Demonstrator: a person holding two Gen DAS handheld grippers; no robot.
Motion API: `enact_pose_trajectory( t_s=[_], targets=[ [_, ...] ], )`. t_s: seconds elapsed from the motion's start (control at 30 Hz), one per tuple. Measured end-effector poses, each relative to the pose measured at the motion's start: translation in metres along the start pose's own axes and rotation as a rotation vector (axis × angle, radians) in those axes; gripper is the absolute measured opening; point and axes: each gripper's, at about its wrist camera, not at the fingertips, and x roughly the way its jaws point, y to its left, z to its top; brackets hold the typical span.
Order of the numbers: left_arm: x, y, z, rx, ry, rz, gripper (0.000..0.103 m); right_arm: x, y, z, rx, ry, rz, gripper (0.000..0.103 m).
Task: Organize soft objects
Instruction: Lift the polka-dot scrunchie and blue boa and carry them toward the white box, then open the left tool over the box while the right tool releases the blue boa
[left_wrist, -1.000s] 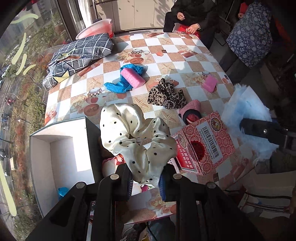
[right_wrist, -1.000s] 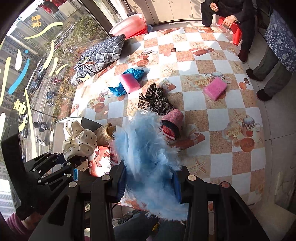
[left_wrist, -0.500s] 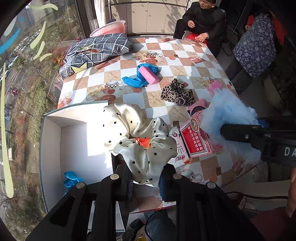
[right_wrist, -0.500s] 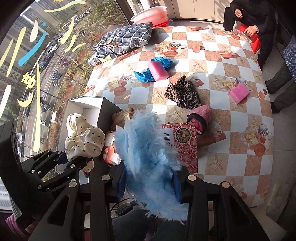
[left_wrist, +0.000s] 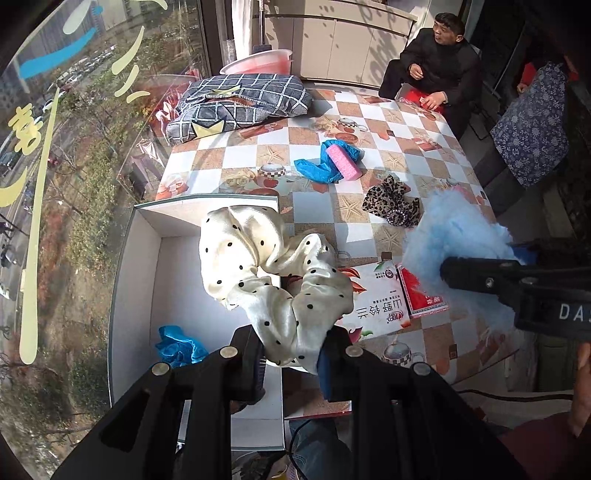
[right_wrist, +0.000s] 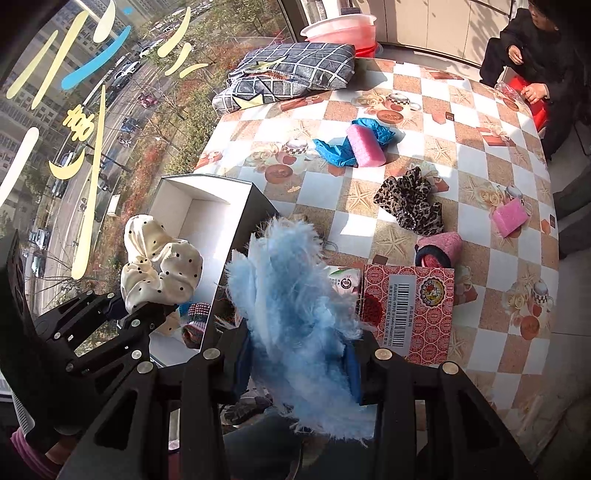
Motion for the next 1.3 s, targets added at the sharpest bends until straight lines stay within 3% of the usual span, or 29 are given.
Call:
enact_pose_trajectory(
  t_s=[0.7,1.3],
  targets=[
    [-0.011,0.054,-0.022,-0.150,-0.007,0.047,0.024,0.016,0.071,0.011,-0.193,0.037,0.009,0.042],
    [-0.015,0.081,-0.030,-0.218,-0.014,0.068,0.024,0.027,0.102,0.020,-0.280,0.054,0.017,0.042]
  ],
)
